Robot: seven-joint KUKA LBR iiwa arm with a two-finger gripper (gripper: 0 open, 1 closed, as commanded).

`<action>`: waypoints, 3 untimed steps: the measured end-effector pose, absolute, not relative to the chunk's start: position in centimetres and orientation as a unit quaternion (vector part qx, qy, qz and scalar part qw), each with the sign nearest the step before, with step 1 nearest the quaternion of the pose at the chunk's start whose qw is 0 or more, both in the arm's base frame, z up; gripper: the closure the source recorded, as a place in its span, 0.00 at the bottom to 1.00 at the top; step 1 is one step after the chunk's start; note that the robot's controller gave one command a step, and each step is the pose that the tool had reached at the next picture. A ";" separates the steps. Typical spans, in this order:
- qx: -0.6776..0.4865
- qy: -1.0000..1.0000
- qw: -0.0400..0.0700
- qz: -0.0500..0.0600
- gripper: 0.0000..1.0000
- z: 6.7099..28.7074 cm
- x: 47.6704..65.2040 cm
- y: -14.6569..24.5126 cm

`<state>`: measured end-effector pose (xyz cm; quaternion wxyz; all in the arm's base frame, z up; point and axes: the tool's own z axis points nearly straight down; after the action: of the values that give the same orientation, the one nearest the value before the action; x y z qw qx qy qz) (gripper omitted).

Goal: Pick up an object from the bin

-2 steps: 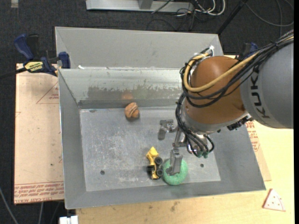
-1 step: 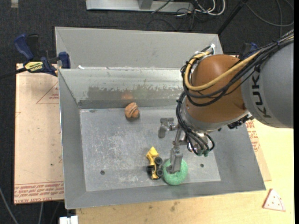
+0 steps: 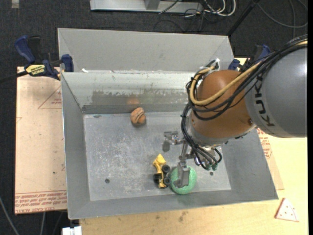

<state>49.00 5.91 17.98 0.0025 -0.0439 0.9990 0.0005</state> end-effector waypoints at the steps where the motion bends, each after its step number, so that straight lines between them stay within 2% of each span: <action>1: -0.090 0.996 0.003 0.000 0.00 12.2 48.6 4.7; 2: -0.147 0.989 0.007 0.001 1.00 8.4 49.3 5.7; 3: -0.148 0.989 0.004 0.001 0.00 8.2 49.1 5.6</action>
Offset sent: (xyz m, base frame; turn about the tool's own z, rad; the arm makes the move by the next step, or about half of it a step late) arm -0.0009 -0.0043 -0.0993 -0.2111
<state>49.14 5.59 8.17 0.0042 -0.1475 0.9890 0.0011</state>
